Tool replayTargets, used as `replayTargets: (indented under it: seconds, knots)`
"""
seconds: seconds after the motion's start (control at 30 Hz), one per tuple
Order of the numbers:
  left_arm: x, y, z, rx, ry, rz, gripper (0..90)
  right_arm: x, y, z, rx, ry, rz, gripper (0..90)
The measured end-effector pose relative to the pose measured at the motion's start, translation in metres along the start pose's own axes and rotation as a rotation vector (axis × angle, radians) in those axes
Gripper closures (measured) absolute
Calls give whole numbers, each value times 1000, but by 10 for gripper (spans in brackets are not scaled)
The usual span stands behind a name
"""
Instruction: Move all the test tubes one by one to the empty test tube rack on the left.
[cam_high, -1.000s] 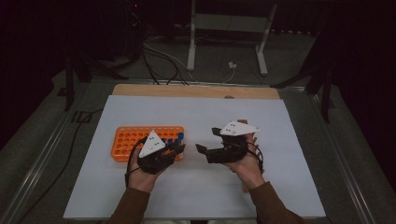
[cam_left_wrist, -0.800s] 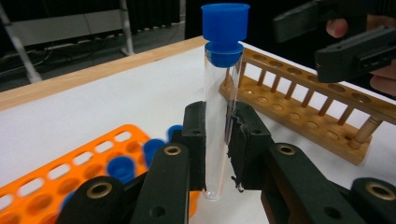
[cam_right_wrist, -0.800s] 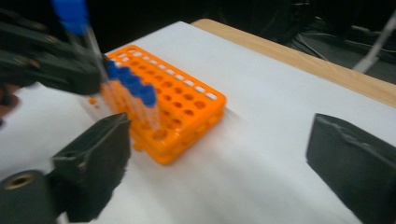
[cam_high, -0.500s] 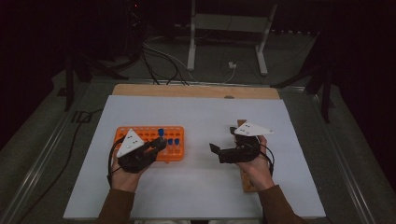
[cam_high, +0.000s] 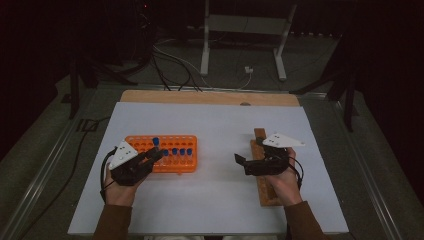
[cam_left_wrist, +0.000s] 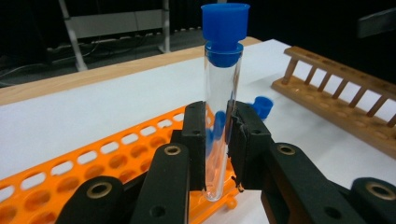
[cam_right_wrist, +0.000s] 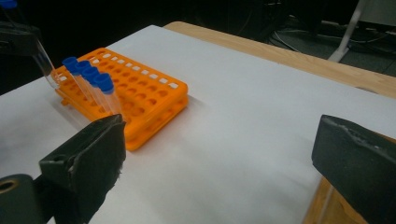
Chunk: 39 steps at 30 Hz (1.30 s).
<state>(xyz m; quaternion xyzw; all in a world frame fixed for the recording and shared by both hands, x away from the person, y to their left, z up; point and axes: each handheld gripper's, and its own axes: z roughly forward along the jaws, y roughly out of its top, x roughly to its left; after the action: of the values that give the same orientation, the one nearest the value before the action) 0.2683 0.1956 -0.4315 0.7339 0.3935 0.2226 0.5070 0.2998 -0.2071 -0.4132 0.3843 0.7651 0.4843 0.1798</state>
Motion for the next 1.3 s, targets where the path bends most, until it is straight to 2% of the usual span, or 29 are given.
replayTargets:
  seconds: [0.23,0.57,1.03,1.3]
  knots:
    - [8,-6,0,4,36,-6,781,-8,-4,-7,2,-22,7,29]
    - [12,-15,7,5,69,17,781,-12,-9,-12,-3,-28,19,29]
    - [9,-22,28,10,48,33,781,-13,-10,-13,-11,-26,25,29]
    - [10,-27,34,31,56,35,780,-13,-11,-14,-14,-25,30,29]
